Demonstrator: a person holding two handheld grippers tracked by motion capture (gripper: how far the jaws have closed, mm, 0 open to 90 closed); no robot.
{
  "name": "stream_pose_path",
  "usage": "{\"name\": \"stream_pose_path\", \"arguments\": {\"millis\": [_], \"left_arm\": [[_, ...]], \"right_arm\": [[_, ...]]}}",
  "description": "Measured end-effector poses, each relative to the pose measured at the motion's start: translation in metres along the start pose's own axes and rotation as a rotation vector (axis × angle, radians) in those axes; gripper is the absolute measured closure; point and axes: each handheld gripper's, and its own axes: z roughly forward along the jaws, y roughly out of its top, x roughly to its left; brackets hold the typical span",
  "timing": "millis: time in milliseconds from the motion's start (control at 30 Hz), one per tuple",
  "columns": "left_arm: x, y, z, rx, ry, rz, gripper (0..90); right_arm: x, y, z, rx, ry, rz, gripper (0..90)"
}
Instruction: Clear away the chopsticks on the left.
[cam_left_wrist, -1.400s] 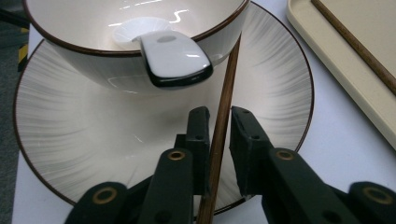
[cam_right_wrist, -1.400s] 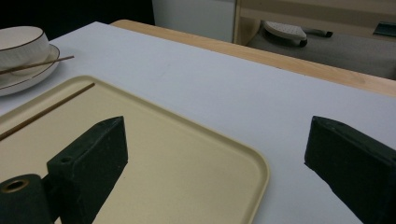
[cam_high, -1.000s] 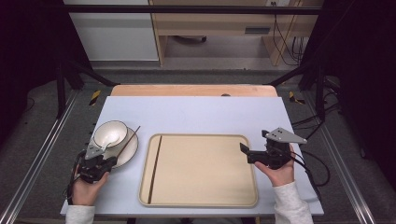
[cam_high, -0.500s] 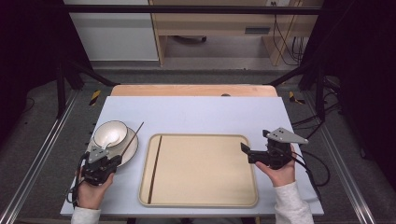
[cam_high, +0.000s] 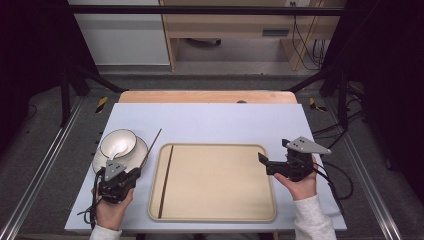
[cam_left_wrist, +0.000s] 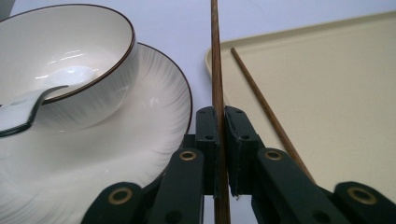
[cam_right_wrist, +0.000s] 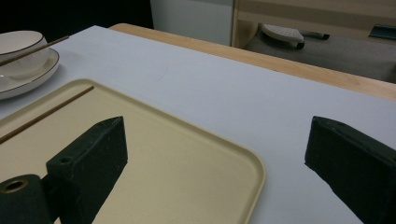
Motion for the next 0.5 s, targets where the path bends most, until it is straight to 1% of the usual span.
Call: {"name": "stream_pose_path", "arguments": {"millis": [100,133,200,267,433,500], "left_arm": [[-0.006,0.0,-0.001,-0.01,0.005,0.003,84.2],[-0.009,0.0,-0.001,-0.011,0.005,-0.003,84.1],[-0.012,-0.001,-0.001,-0.012,0.008,-0.003,84.1],[-0.016,-0.001,0.0,-0.017,0.011,-0.02,84.2],[-0.027,-0.001,0.002,-0.022,0.026,-0.024,84.1],[-0.032,-0.001,0.003,-0.026,0.021,-0.035,84.1]], "right_arm": [[0.0,0.0,0.0,-0.001,0.0,-0.001,6.0],[0.0,0.0,0.0,-0.001,0.0,0.0,6.0],[0.0,0.0,-0.001,-0.001,0.0,-0.001,6.0],[0.0,0.0,-0.001,-0.003,0.0,0.002,6.0],[-0.001,0.001,-0.002,-0.008,-0.003,0.005,5.9],[-0.001,0.001,-0.003,-0.01,-0.003,0.004,5.9]]}}
